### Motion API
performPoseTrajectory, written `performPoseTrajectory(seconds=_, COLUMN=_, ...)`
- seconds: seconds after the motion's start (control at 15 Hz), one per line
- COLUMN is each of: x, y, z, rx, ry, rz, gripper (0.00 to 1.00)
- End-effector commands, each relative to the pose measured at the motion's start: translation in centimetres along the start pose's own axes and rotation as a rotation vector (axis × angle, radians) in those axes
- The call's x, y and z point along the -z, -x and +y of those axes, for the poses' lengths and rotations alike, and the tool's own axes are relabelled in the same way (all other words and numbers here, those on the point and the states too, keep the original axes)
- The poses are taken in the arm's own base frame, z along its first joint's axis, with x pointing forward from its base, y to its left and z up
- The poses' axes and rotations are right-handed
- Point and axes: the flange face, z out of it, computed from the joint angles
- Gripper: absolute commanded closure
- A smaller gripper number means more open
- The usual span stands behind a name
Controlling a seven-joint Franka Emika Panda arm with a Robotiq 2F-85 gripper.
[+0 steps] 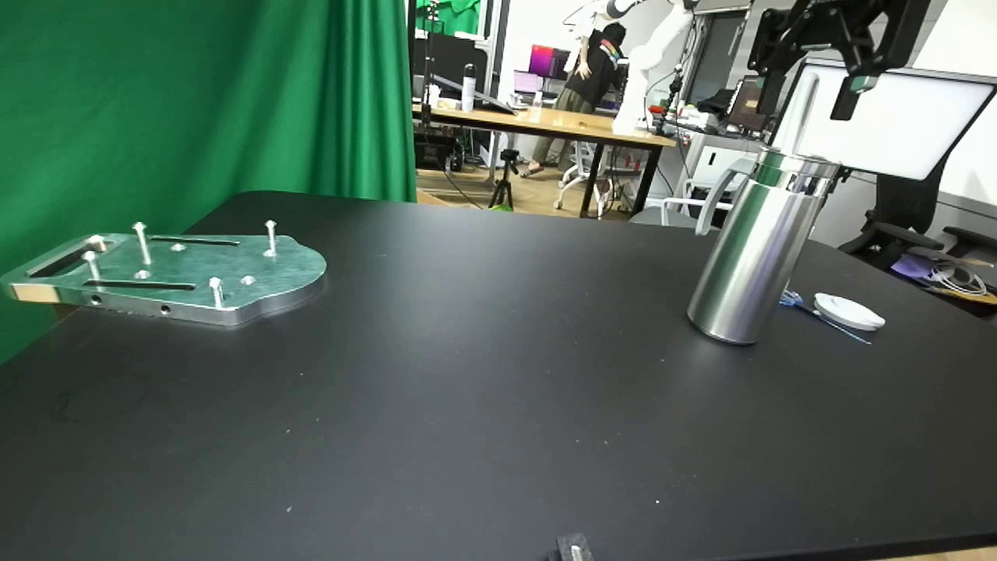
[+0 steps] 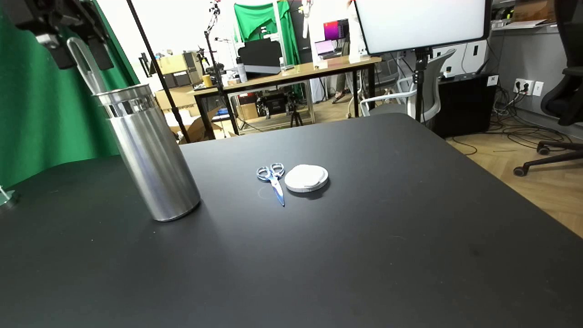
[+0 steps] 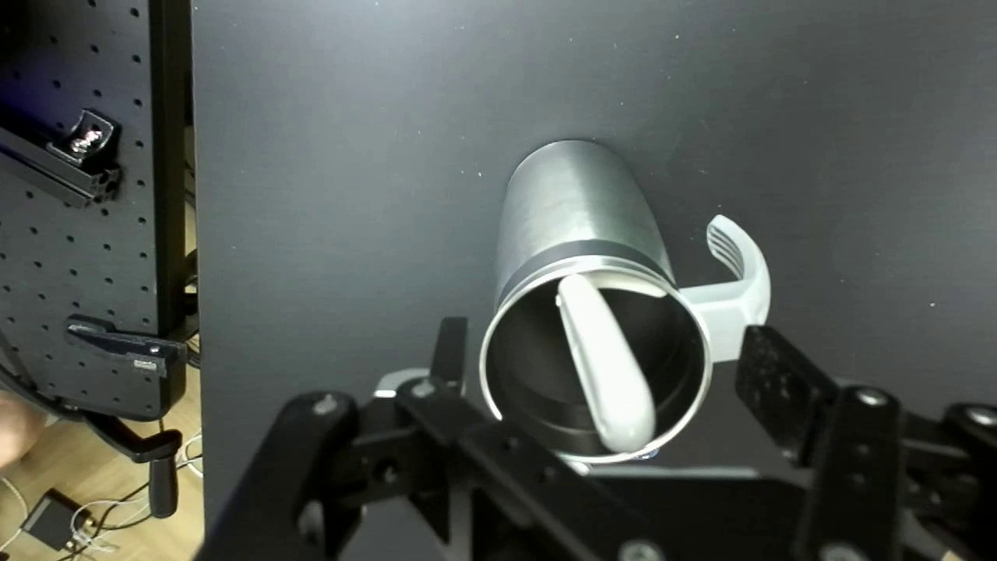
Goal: Stir the contents in the silver cup.
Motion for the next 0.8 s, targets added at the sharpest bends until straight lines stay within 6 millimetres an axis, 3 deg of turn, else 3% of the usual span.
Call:
performPoseTrajectory(seconds=0.0, x=0.5, y=0.1, z=-0.2, rx=0.002, ry=-0.011, rz=-0.006, gripper=0.43)
performPoseTrajectory(seconds=0.53, x=1.7, y=0.1, z=0.4, rx=0.01, ry=-0.021, rz=0.001, gripper=0.98)
performPoseTrajectory(seconds=0.67, x=2.5, y=0.1, z=0.8, rx=0.014, ry=-0.033, rz=0.009, gripper=1.0)
performPoseTrajectory(seconds=0.73, x=3.0, y=0.1, z=1.0, rx=0.016, ry=-0.041, rz=0.011, gripper=0.96)
